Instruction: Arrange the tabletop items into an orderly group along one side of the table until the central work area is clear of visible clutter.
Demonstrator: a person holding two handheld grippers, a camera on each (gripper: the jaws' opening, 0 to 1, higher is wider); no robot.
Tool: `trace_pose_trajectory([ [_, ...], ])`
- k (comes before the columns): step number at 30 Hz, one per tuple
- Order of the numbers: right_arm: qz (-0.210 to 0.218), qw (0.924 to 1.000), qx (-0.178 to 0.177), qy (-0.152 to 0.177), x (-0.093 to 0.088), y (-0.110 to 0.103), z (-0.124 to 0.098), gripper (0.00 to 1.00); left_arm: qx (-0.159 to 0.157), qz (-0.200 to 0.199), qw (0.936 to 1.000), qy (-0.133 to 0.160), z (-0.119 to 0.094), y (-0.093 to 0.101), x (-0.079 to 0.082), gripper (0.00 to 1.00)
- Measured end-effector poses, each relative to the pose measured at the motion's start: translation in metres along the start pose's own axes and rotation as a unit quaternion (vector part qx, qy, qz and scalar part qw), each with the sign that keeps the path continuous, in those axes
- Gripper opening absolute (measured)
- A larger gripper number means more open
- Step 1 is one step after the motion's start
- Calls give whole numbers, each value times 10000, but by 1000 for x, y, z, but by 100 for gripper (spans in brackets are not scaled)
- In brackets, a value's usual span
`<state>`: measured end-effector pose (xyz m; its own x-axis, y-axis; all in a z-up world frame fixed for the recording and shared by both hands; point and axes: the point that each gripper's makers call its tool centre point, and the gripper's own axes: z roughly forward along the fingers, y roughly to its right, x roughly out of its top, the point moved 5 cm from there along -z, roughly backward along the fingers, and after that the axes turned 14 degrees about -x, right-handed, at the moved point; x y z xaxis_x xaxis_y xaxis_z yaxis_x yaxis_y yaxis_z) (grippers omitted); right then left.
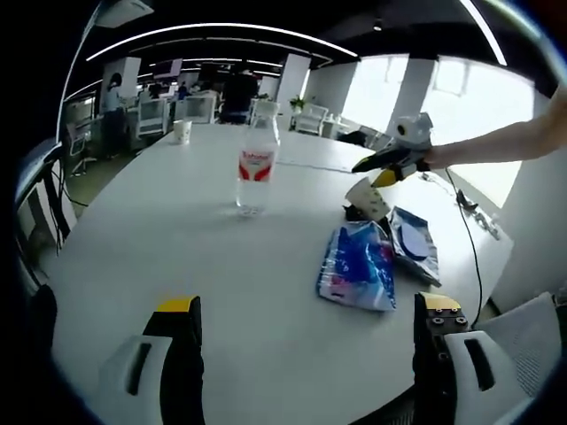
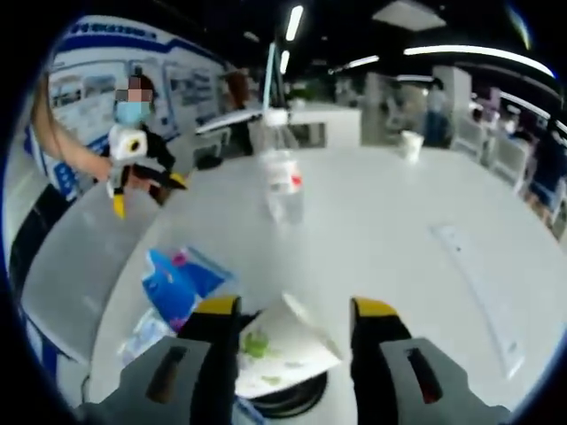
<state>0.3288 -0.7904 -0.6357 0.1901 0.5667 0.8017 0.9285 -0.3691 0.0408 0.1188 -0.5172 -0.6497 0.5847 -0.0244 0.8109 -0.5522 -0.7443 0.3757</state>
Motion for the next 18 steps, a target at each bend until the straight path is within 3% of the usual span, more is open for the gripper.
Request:
trace_pose_trajectory([
  [7, -49, 9993, 271, -263, -4, -4, -1, 27, 29, -43, 10000, 19, 0, 0, 0, 100],
  [13, -124, 9992, 330, -213, 0, -3, -7, 6, 68, -58, 9999, 80, -1, -1, 1, 100],
  [18, -141, 9988, 413, -224, 2, -6, -11, 1, 70, -71, 9999, 97, 0, -2, 1, 100],
])
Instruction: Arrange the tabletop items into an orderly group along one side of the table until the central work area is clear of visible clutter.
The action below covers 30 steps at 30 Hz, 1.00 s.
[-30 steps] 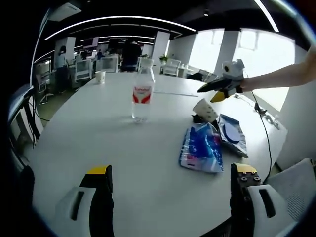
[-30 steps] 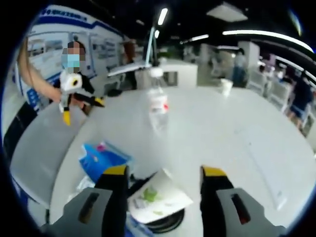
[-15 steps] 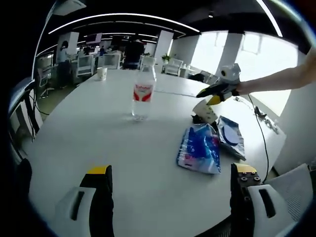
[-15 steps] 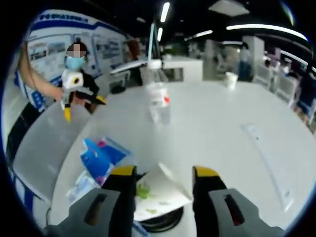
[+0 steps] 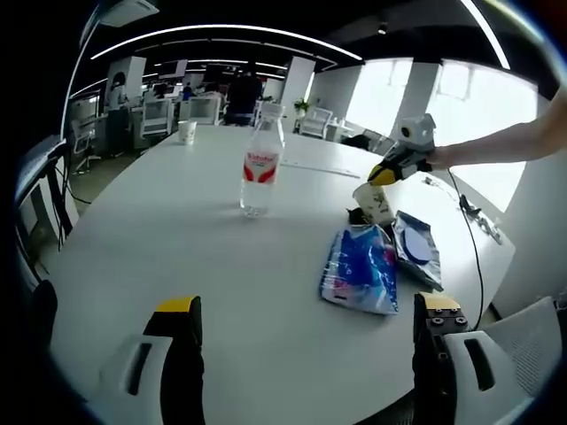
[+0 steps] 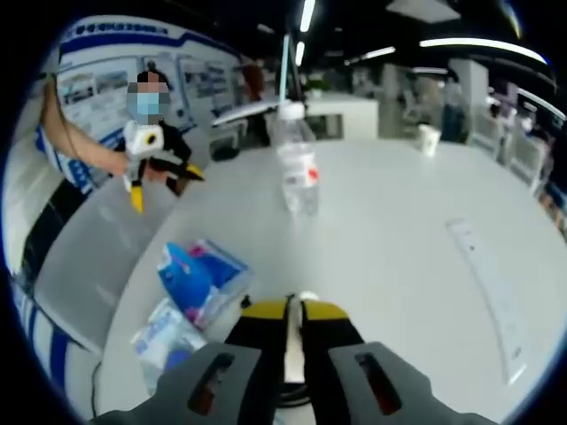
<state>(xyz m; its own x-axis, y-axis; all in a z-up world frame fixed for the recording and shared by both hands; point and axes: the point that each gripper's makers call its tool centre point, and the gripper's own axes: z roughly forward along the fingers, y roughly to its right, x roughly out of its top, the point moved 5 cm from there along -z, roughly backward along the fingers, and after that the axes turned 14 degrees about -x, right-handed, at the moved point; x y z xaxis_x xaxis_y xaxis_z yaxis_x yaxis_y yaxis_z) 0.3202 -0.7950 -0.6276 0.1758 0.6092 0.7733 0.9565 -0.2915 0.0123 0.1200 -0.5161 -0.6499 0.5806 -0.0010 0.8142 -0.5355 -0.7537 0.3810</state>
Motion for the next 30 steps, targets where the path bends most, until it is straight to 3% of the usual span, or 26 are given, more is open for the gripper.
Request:
trace_pose_trajectory([
  [7, -192, 9998, -69, 45, 5, -5, -4, 0, 17, 27, 10000, -41, 1, 0, -2, 99],
  [11, -397, 9986, -292, 205, 10, -3, -9, 0, 3, 19, 10000, -16, 1, 0, -1, 99],
  [15, -377, 9969, -584, 361, 12, 3, -15, 0, 40, -159, 9996, 227, 1, 0, 3, 100],
  [24, -976, 9844, -1098, 964, 49, -2, -21, 0, -36, -150, 9995, 264, 5, 6, 2, 100],
  [30, -1289, 9746, -1223, 1362, 74, -13, -5, 0, -18, -209, 9993, 299, 5, 5, 1, 99],
])
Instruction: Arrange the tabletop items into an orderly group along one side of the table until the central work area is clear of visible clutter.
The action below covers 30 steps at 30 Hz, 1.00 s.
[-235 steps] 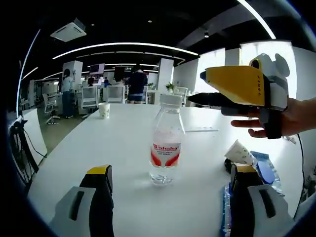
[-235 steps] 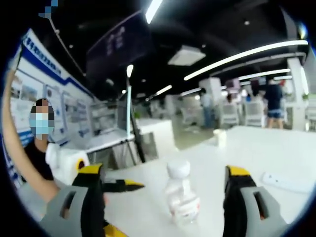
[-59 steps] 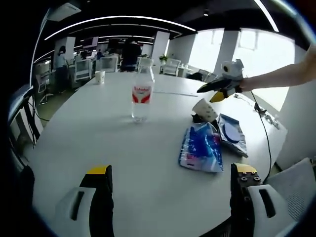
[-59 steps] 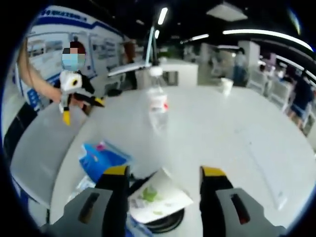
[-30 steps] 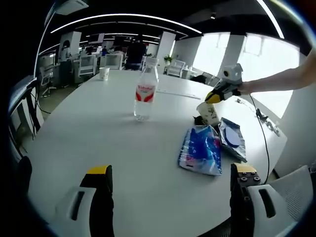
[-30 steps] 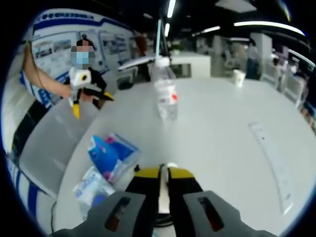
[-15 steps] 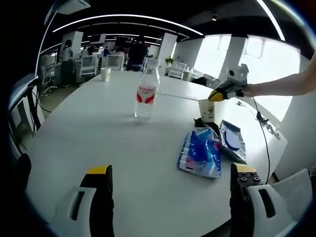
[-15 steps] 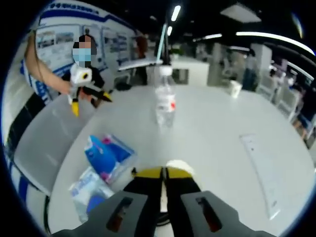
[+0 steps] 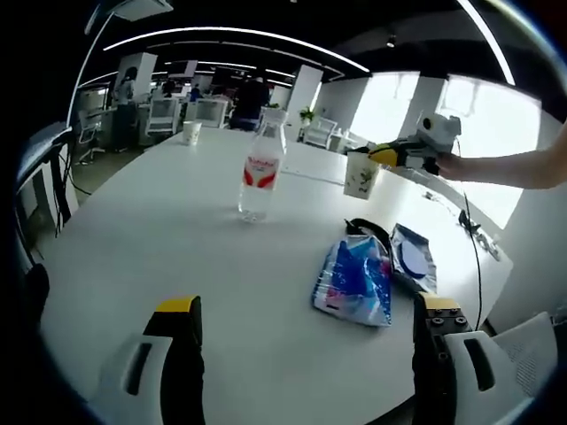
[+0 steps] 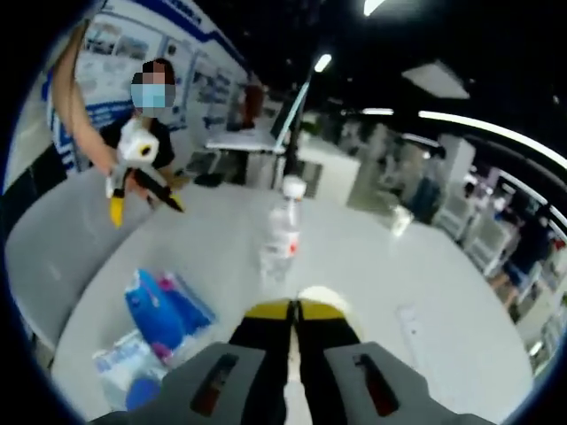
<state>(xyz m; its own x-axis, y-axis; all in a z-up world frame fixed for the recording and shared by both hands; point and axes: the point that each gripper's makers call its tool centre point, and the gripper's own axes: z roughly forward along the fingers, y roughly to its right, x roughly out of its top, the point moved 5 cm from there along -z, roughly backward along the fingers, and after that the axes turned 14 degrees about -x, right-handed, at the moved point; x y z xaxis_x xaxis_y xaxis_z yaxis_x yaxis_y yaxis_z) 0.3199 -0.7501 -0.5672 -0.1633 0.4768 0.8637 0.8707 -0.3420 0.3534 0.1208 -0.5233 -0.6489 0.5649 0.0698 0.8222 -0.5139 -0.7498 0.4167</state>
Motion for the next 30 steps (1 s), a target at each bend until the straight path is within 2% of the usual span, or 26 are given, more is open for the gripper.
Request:
trace_pose_trajectory([
  [6, -216, 9996, -53, 196, 11, -18, 27, 0, 77, -68, 9999, 117, -4, -4, 3, 99],
  [15, -476, 9985, -68, 247, 13, -43, 63, 0, 145, -119, 9996, 202, -5, -7, 4, 99],
  [20, -650, 9976, -38, 250, 10, -51, 76, 0, 168, -149, 9995, 236, -7, -8, 5, 98],
  [23, -670, 9976, -9, 193, 3, -57, 82, 0, 191, -163, 9994, 256, -7, -10, 5, 98],
  [30, -610, 9978, -88, 233, 3, -58, 93, 0, 215, -190, 9992, 277, -7, -12, 5, 98],
])
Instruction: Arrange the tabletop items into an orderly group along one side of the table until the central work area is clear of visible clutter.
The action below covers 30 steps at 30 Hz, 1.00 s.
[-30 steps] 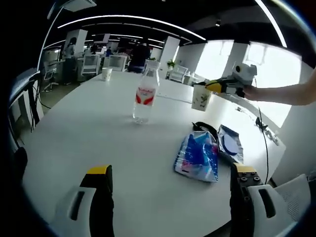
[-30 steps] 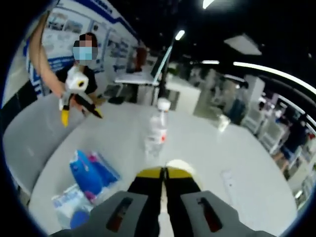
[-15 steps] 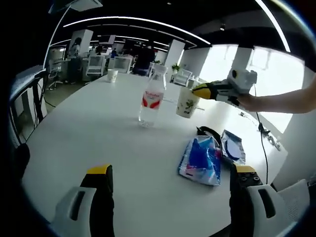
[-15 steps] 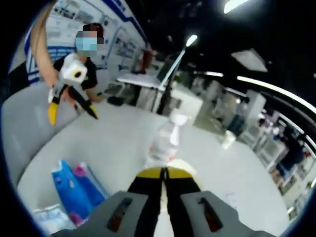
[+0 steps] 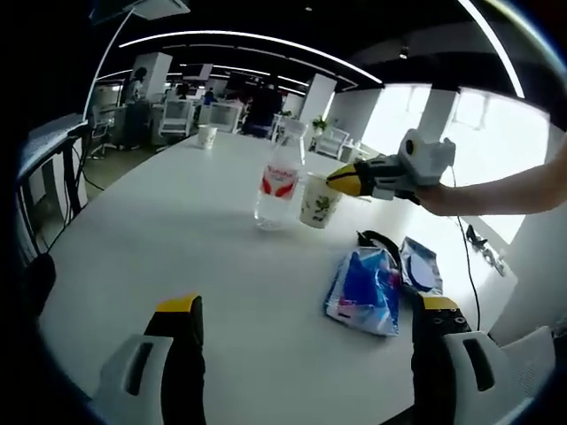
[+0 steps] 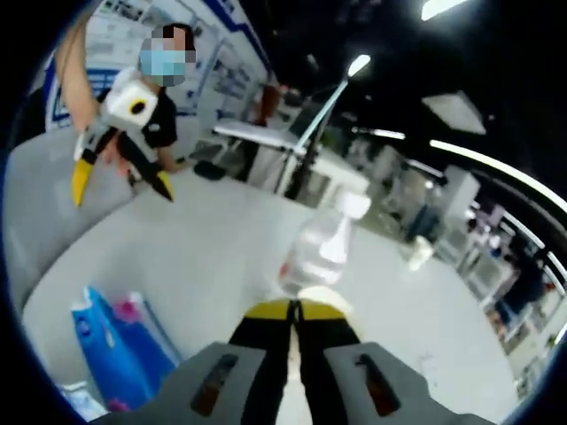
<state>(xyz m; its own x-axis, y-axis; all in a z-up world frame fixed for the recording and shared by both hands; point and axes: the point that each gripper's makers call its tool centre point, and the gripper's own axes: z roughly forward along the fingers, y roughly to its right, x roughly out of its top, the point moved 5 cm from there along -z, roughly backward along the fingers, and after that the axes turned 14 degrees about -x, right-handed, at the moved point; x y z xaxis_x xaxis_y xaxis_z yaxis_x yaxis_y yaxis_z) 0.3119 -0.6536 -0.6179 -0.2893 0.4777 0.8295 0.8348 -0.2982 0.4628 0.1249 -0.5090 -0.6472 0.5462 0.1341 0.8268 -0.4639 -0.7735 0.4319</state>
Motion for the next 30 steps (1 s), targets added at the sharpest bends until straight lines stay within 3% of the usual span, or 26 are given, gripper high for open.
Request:
trace_pose_trajectory([
  [17, -206, 9995, 215, -67, -15, -19, 0, 0, 19, -9, 10000, -19, 1, -2, -1, 98],
  [30, 5, 9997, 248, -71, -15, -19, 3, 0, 33, -3, 10000, -17, 0, -3, -1, 97],
])
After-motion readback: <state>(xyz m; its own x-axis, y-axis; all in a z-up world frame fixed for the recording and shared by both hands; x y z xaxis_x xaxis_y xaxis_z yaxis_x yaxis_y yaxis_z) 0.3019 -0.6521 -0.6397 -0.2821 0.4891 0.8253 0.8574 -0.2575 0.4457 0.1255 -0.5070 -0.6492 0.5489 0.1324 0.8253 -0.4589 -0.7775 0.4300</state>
